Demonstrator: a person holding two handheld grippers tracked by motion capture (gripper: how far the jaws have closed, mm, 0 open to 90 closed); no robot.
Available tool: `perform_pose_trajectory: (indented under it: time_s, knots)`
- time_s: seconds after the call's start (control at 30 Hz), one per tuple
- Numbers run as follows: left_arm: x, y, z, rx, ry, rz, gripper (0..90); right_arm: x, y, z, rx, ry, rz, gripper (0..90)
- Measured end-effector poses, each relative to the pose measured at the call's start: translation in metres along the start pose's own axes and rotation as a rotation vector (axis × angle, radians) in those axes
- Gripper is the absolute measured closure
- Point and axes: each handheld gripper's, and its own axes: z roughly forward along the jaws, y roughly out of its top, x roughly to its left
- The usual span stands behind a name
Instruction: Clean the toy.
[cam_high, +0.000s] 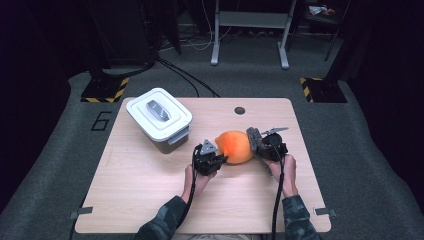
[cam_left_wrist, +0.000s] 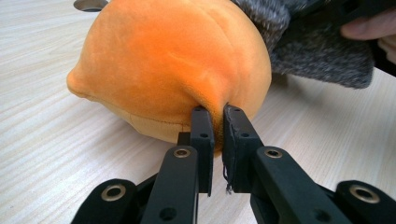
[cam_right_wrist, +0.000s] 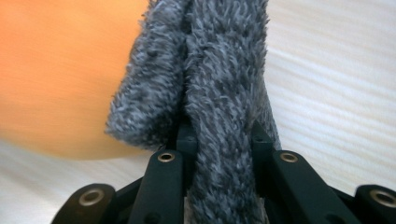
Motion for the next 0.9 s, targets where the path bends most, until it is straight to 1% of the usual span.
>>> perform_pose_trajectory:
  time_s: [0.03, 0.1, 0.17, 0.2, 0.23, 0.27, 0.33, 0.4, 0.43, 0.5, 0.53, 0.57, 0.6, 0.63, 0.67, 0.7, 0.73, 0.77, 0.8, 0.83, 0.9]
  knots:
    - [0.000, 0.000, 0.000, 0.002, -0.002, -0.004, 83.2, -0.005, -0.002, 0.008, 0.027, -0.003, 0.017, 73.6]
    - [0.001, 0.000, 0.000, 0.002, -0.003, -0.008, 83.2, -0.007, -0.004, 0.012, 0.049, -0.007, 0.038, 73.6]
    - [0.002, -0.001, -0.001, 0.005, -0.005, -0.006, 83.2, -0.011, -0.005, 0.018, 0.063, -0.008, 0.031, 73.5]
    - [0.002, -0.001, -0.001, 0.004, -0.001, -0.005, 83.2, -0.011, -0.006, 0.021, 0.077, -0.010, 0.042, 73.4]
    - [0.002, -0.001, -0.001, 0.004, -0.001, -0.005, 83.2, -0.012, -0.007, 0.023, 0.085, -0.011, 0.036, 73.2]
    - [0.002, -0.001, -0.001, 0.004, 0.002, -0.007, 83.1, -0.013, -0.008, 0.026, 0.093, -0.008, 0.043, 72.9]
    - [0.002, -0.002, -0.002, 0.001, -0.003, -0.013, 83.1, -0.014, -0.009, 0.027, 0.096, -0.009, 0.046, 72.8]
    - [0.003, -0.002, -0.002, -0.002, -0.004, -0.014, 83.1, -0.014, -0.010, 0.024, 0.086, -0.017, 0.047, 73.0]
    - [0.003, -0.002, -0.002, -0.003, -0.006, -0.023, 83.1, -0.015, -0.010, 0.019, 0.076, -0.020, 0.042, 73.1]
    - [0.003, -0.002, -0.002, -0.007, -0.005, -0.032, 83.1, -0.014, -0.009, 0.009, 0.058, -0.030, 0.049, 73.1]
    - [0.003, -0.002, -0.002, -0.008, -0.004, -0.033, 83.1, -0.014, -0.009, 0.003, 0.041, -0.035, 0.036, 73.1]
    - [0.003, -0.002, -0.002, -0.010, -0.005, -0.035, 83.1, -0.012, -0.008, -0.002, 0.034, -0.039, 0.039, 73.1]
    - [0.003, -0.002, -0.002, -0.010, -0.006, -0.036, 83.1, -0.011, -0.007, -0.009, 0.005, -0.044, 0.019, 73.1]
    - [0.002, -0.002, -0.002, -0.013, -0.005, -0.037, 83.1, -0.009, -0.006, -0.015, -0.008, -0.034, 0.010, 73.1]
    - [0.002, -0.003, -0.002, -0.013, -0.008, -0.035, 83.1, -0.004, -0.004, -0.024, -0.025, -0.030, -0.003, 73.1]
    - [0.002, -0.003, -0.002, -0.013, -0.008, -0.035, 83.1, 0.000, -0.002, -0.030, -0.041, -0.016, -0.018, 73.1]
    - [0.002, -0.002, -0.001, -0.012, -0.006, -0.014, 83.1, 0.007, 0.001, -0.036, -0.064, -0.005, -0.043, 73.0]
    - [0.002, -0.002, -0.001, -0.012, -0.006, -0.014, 83.1, 0.007, 0.001, -0.036, -0.064, -0.005, -0.043, 73.0]
    - [0.002, -0.003, -0.001, -0.013, -0.003, -0.008, 83.1, 0.011, 0.003, -0.040, -0.076, 0.008, -0.062, 73.0]
    - [0.002, -0.003, 0.000, -0.013, -0.005, -0.014, 83.1, 0.027, 0.009, -0.047, -0.100, 0.040, -0.105, 72.9]
    - [0.002, -0.003, 0.000, -0.009, -0.001, -0.009, 83.1, 0.041, 0.013, -0.047, -0.103, 0.065, -0.149, 72.9]
